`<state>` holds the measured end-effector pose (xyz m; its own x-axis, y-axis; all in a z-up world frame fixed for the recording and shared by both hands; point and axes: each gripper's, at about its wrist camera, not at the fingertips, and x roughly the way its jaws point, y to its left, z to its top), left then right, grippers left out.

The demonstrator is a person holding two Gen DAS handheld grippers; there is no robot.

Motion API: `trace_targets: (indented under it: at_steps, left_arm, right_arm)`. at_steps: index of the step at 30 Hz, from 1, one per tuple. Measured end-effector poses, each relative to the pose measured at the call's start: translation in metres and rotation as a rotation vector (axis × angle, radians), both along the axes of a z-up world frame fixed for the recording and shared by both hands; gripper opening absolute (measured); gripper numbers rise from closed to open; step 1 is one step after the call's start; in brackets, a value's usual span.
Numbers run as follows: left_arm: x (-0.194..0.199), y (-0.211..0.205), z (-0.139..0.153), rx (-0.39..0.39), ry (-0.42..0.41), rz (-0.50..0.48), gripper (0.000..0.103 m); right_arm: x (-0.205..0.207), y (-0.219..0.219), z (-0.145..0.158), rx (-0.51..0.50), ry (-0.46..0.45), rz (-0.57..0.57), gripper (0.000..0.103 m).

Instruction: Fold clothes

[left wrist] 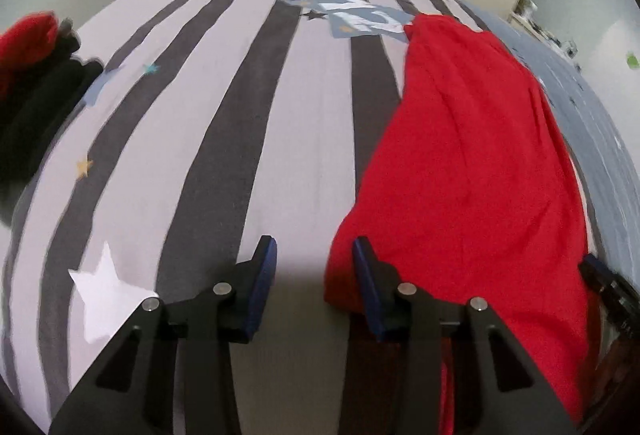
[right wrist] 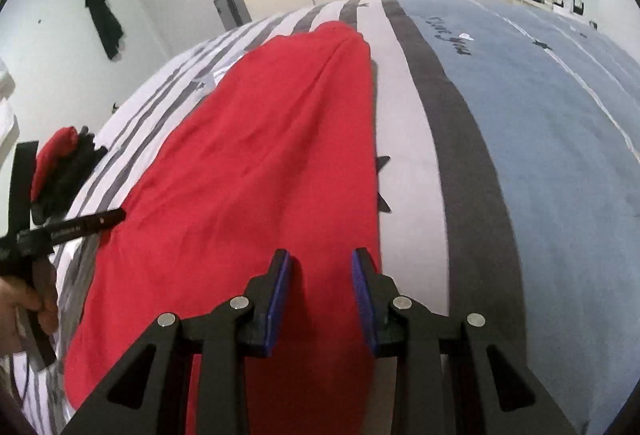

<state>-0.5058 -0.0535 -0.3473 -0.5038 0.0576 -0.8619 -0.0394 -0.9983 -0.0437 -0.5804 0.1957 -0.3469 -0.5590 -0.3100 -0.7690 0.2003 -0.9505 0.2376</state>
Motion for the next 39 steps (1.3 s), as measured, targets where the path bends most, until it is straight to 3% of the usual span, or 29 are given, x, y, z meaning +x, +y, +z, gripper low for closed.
trace_targets:
  at_steps: [4, 8, 12, 15, 19, 22, 26, 31, 39]
  left_arm:
    - [-0.024, 0.019, 0.033, 0.061, 0.099, -0.023, 0.035]
    - [-0.082, 0.06, 0.051, 0.14, 0.166, -0.116, 0.035]
    - [-0.113, 0.089, 0.032, 0.1, 0.137, -0.178, 0.035]
    - [-0.119, 0.085, 0.0, -0.005, 0.062, -0.188, 0.035]
    - [-0.116, 0.065, -0.01, 0.023, 0.083, -0.185, 0.038]
    - [-0.113, 0.049, -0.002, 0.057, 0.092, -0.122, 0.048]
    - [-0.094, 0.013, 0.016, 0.115, 0.143, -0.023, 0.052]
    - [-0.037, -0.014, 0.041, 0.213, 0.172, -0.038, 0.052]
    - [0.134, -0.012, 0.054, 0.317, 0.002, -0.099, 0.052]
  right_arm:
    - [-0.004, 0.01, 0.014, 0.023, -0.004, -0.025, 0.029]
    - [-0.045, 0.009, 0.035, 0.0, 0.059, -0.048, 0.029]
    - [-0.103, -0.007, 0.044, -0.008, 0.103, -0.045, 0.029]
    - [-0.138, -0.022, 0.033, 0.024, 0.082, -0.034, 0.029]
    - [-0.152, -0.022, 0.001, 0.104, 0.025, -0.023, 0.029]
    - [-0.149, -0.001, -0.001, 0.035, 0.025, -0.04, 0.029]
    - [-0.128, 0.02, 0.008, 0.01, 0.035, -0.064, 0.036]
    - [-0.071, 0.031, 0.034, -0.005, 0.048, 0.022, 0.036]
    - [0.063, 0.024, 0.037, -0.087, -0.121, 0.101, 0.038]
